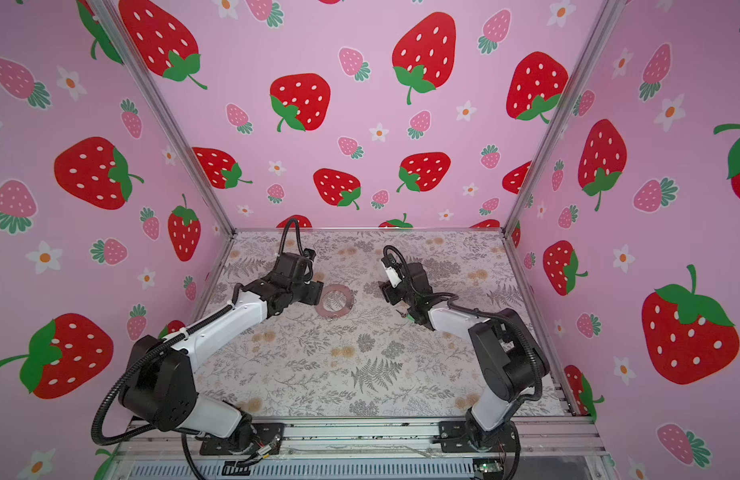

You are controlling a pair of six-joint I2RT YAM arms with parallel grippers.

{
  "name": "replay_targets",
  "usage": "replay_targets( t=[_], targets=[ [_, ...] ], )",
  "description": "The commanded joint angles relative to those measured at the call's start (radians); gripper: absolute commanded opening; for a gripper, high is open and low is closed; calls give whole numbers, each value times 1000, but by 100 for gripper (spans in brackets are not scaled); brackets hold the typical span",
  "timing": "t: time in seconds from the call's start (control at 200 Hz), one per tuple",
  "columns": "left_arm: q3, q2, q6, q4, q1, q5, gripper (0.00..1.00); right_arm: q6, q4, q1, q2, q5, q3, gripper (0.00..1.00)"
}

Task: Put the keys on the keyring
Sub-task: 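Reach both grippers toward the silver metal ring on the table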

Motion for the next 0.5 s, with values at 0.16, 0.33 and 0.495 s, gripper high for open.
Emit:
replay_targets(
  t=[0.16, 0.33, 0.495],
  targets=[
    [-7, 70, -173, -89, -63, -82, 68, 85, -54, 27, 73, -47, 76, 61],
    [-17, 99, -225, -95, -96, -72, 66, 107, -61, 50, 92, -42, 77, 60],
    [-1, 164, -242, -112, -141, -88, 65, 120, -82, 56, 94, -40, 67, 58]
  ],
)
